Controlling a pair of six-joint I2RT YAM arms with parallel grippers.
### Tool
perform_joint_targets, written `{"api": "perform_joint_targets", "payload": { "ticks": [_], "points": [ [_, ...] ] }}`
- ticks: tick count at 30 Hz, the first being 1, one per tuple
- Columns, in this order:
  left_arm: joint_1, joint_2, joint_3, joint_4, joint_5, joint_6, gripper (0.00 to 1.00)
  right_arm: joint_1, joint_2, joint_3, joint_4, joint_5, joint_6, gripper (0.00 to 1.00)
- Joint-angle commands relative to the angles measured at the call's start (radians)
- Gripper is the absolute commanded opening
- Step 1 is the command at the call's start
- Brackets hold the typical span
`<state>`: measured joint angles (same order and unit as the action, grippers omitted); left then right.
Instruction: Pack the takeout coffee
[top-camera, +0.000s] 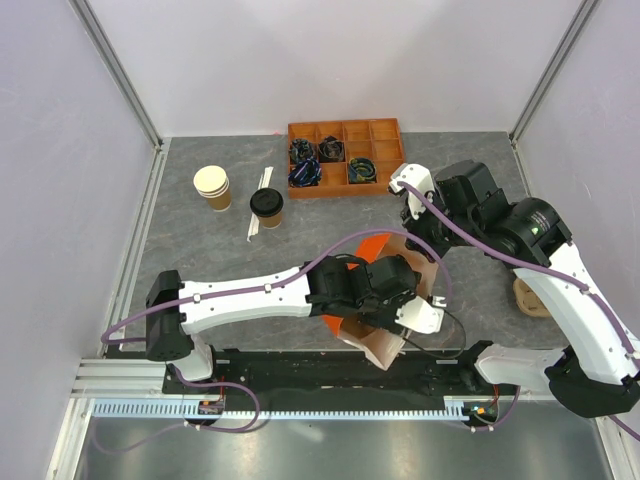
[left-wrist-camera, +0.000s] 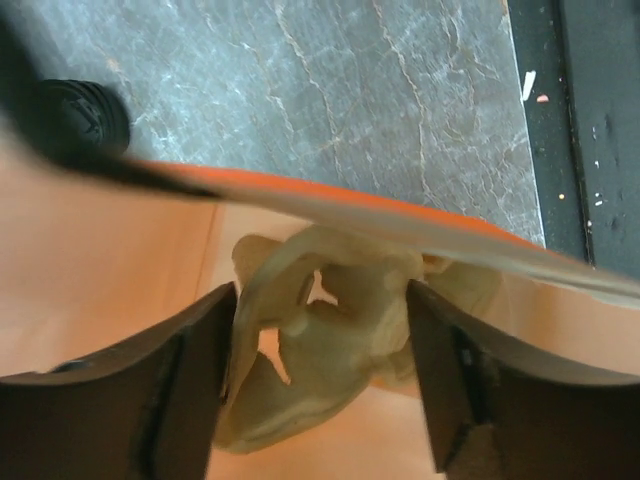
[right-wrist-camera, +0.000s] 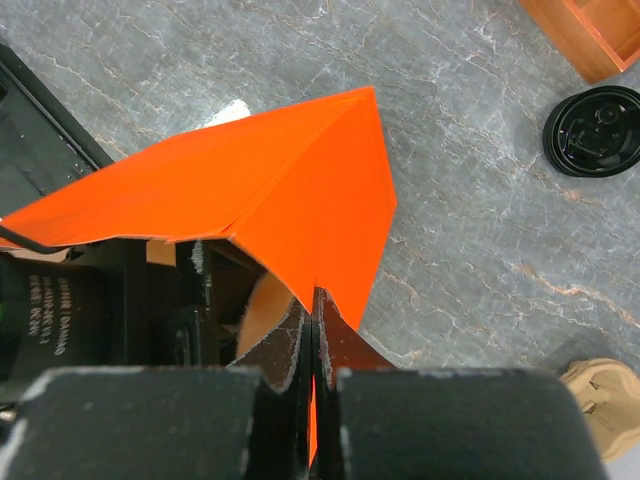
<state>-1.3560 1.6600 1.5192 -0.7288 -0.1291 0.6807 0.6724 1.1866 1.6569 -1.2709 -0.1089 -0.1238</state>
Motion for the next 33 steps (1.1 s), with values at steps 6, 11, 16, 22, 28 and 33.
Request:
{"api": "perform_joint_targets", "payload": {
  "ticks": [6,11,16,22,28,33],
  "points": [
    [0.005,0.0,0.105,-0.018,-0.018,-0.009,0.97,0.001,0.007,-0.012,0.039,0.002,0.006,0.0],
    [0.006,-0.02,0.113,-0.006,-0.02,-0.004,0.99,0.001,0.013,-0.019,0.036,0.006,0.006,0.0],
    [0.005,-0.083,0.105,0.057,-0.009,0.0,0.95,0.001,0.03,-0.019,0.027,0.021,0.012,0.0],
    [0.003,-0.193,0.024,0.155,0.012,-0.006,0.81,0.0,0.057,-0.016,0.01,0.06,0.016,0.0],
    [0.005,-0.284,-0.053,0.31,-0.001,-0.01,0.81,0.0,0.077,-0.08,0.016,0.103,0.016,0.0],
    [0.023,-0.335,-0.068,0.338,0.017,-0.066,0.87,-0.002,0.114,-0.045,0.028,0.137,0.006,0.06]
  ]
}}
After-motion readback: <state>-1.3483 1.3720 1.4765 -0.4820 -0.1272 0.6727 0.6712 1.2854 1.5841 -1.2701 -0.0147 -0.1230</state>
